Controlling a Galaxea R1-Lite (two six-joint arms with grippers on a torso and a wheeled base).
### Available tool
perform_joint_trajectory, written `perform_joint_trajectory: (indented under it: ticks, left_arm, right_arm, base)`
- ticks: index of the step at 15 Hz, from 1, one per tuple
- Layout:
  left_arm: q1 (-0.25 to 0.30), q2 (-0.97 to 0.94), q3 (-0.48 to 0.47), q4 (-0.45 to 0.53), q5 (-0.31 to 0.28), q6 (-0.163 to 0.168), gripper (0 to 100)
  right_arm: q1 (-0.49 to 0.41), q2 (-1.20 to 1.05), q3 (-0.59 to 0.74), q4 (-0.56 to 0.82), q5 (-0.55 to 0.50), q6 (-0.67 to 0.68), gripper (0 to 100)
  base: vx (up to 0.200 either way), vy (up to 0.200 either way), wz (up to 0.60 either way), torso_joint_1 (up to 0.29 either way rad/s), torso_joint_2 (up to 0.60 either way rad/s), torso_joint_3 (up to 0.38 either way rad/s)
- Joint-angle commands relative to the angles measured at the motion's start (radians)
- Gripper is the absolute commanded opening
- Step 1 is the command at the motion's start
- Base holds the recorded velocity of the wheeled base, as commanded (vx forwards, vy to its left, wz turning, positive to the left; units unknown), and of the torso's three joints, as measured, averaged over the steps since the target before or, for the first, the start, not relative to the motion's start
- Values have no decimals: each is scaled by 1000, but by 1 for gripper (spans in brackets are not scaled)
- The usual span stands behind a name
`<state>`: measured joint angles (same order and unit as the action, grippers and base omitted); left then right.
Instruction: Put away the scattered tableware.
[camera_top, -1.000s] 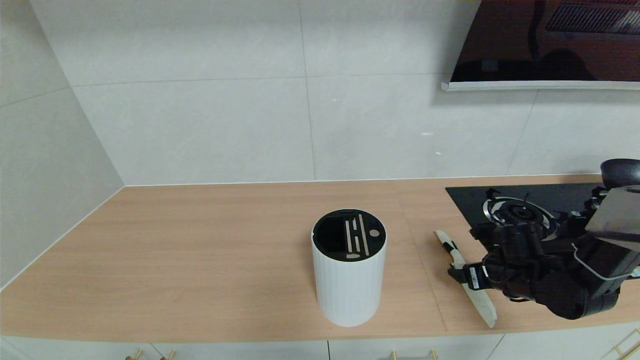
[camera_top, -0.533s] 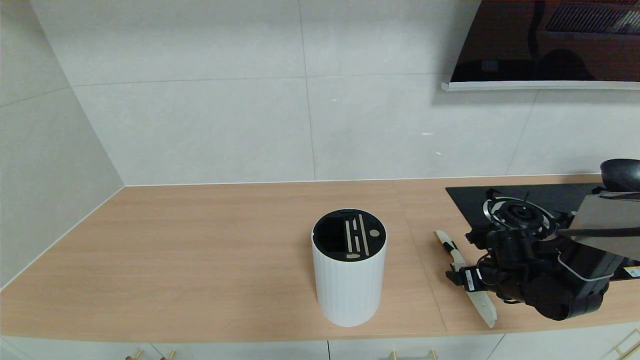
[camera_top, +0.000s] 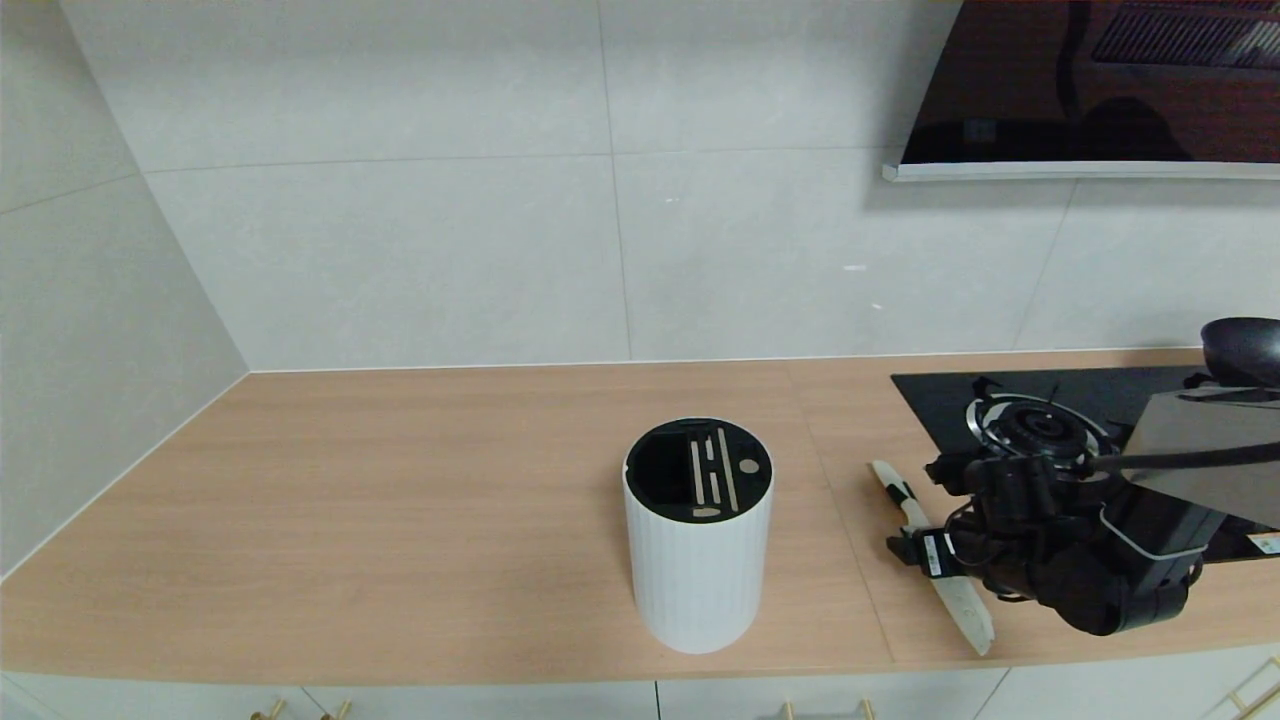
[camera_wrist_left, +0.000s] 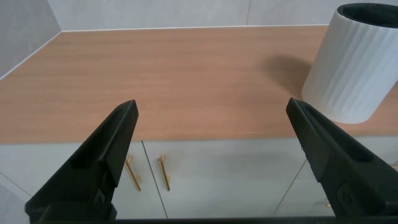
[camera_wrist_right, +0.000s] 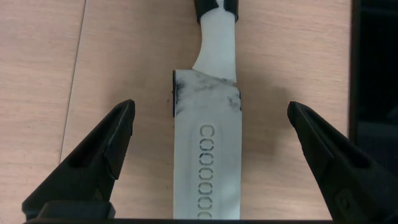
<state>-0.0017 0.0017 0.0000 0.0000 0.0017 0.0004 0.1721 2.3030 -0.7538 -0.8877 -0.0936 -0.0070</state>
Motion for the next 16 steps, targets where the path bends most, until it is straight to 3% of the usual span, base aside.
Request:
perform_joint_trajectory:
  ticks: [1,6,7,16]
  left_arm:
    - [0,0,0,0,0,0,100]
    - [0,1,0,0,0,0,100]
    - [0,0,0,0,1,0,100]
    - [0,0,0,0,0,1,100]
  right_arm:
    - [1,18,-4,-11,0,-1,100]
    - [1,30,-7,-14,0,-1,100]
    - [1,35,-7,-14,0,-2,0]
    - [1,41,-10,-14,0,-2,0]
  base:
    - [0,0,0,0,0,0]
    - [0,0,0,0,0,0]
    - [0,0,0,0,0,0]
    - [0,0,0,0,0,0]
